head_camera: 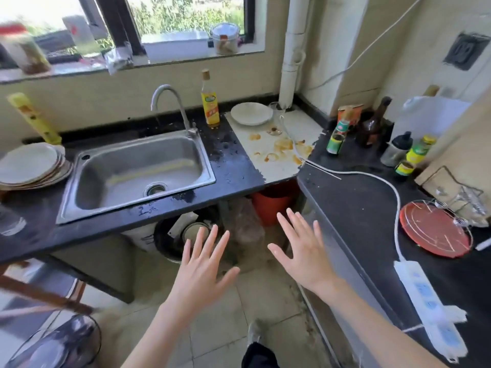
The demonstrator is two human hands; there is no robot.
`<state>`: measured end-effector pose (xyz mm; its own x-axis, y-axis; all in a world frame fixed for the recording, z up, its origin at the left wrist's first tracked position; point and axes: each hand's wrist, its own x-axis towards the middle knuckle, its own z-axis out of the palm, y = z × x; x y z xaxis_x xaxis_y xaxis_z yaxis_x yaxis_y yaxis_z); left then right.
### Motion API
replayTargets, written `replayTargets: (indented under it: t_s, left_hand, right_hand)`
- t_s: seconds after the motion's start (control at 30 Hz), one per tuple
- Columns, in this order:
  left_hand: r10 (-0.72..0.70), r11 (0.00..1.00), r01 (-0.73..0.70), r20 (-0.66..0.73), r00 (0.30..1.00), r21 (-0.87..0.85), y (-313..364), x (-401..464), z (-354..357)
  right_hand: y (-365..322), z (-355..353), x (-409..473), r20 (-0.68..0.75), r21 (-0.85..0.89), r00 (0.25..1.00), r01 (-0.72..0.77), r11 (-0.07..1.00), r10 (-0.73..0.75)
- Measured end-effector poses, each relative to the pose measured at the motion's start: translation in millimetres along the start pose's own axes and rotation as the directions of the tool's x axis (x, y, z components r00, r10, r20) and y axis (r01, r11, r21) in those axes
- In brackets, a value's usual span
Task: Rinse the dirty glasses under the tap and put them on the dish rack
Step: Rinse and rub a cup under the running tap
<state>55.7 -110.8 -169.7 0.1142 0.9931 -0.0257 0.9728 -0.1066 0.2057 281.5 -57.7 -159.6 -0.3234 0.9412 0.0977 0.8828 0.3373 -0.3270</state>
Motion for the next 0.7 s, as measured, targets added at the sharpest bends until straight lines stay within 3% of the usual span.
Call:
replayTargets:
  t_s: [0.4, 0.7]
  left_hand:
    - [-0.101, 0.995, 0.101, 0.027, 0.995, -0.011, -38, 166, -27]
    - [-0.062, 0.995, 0.067, 0.079, 0.995, -0.069, -72, 284, -22]
  right_hand:
    - [49, -11, 188, 0.083, -0.091, 0.997, 0.0, 0.996, 0.007]
    - [73, -3, 308, 0.152, -0.047, 0.983, -0.092, 0.995, 0.098]
